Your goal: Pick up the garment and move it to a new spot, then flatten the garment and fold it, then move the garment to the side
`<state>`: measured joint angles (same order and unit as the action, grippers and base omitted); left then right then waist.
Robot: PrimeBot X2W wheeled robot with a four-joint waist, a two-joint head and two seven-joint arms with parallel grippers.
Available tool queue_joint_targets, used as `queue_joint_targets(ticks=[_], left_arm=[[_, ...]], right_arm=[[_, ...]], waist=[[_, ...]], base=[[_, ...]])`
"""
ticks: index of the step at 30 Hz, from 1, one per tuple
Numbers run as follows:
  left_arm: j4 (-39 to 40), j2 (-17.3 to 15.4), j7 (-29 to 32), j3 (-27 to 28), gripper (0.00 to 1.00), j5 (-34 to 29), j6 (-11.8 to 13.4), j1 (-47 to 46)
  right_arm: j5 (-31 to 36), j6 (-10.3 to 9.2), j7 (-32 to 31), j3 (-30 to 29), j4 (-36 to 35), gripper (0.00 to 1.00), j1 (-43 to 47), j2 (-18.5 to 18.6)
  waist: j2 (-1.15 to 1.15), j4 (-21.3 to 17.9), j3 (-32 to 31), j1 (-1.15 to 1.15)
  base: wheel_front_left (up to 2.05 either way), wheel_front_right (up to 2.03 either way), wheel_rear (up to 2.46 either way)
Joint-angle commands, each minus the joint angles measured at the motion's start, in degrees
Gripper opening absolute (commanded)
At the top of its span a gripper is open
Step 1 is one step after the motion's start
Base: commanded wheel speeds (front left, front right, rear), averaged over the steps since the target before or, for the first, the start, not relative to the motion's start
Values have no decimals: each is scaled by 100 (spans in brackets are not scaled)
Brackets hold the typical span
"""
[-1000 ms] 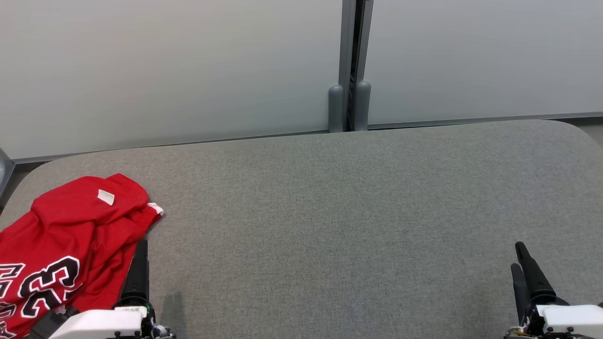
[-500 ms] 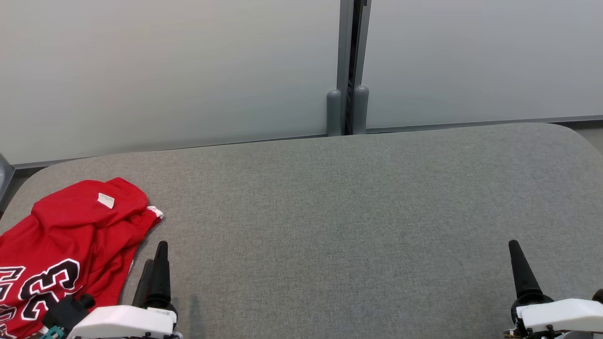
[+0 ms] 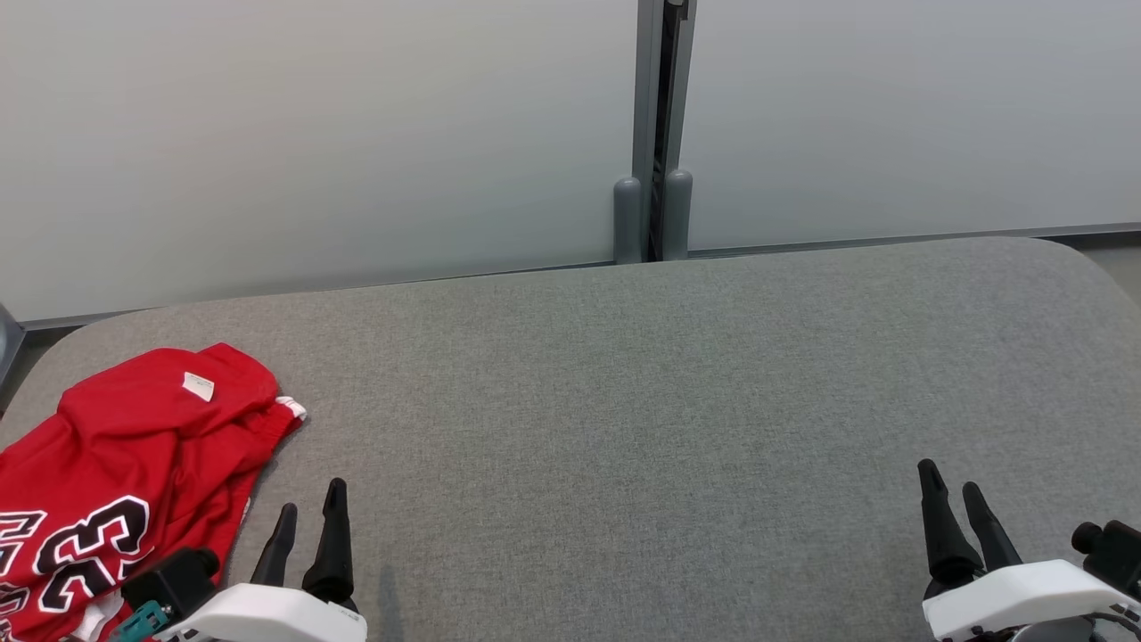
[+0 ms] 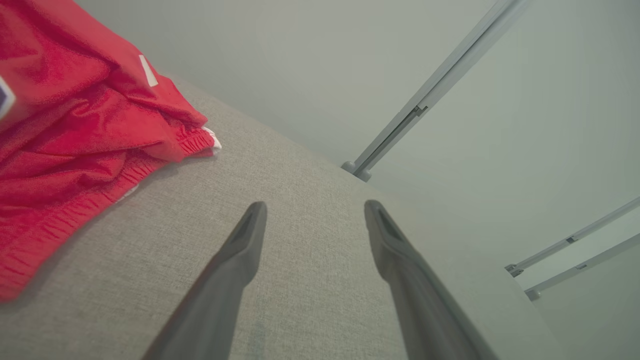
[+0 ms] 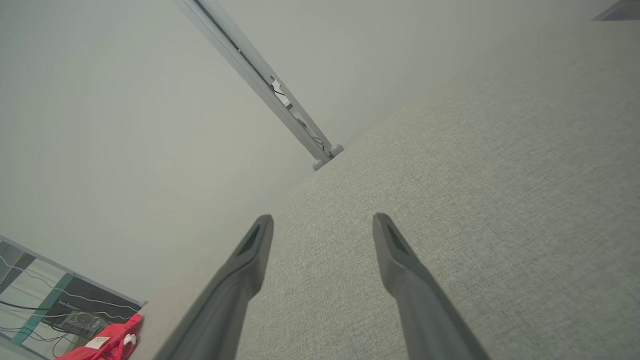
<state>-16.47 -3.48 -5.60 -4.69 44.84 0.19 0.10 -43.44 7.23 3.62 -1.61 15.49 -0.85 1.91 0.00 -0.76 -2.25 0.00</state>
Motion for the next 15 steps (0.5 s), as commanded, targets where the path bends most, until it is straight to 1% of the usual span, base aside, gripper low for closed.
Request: queue_joint_targets(ticks=[1, 11, 15], left_arm=[[19, -93, -63, -27, 100, -284, 82, -116], [-92, -244, -237, -173, 100, -1147, 277, -131], [-81, -282, -295, -186, 100, -1386, 356, -108]], right_arm=[[299, 18, 66, 36, -46, 100, -133, 56], [1239, 22, 158, 184, -54, 100, -142, 69], [1510, 23, 201, 233, -46, 100, -152, 73]], waist=[[0, -7, -8, 0], [0, -25, -54, 0], [0, 2, -72, 0]], base=[[0, 0, 0], [0, 0, 0], [0, 0, 0]])
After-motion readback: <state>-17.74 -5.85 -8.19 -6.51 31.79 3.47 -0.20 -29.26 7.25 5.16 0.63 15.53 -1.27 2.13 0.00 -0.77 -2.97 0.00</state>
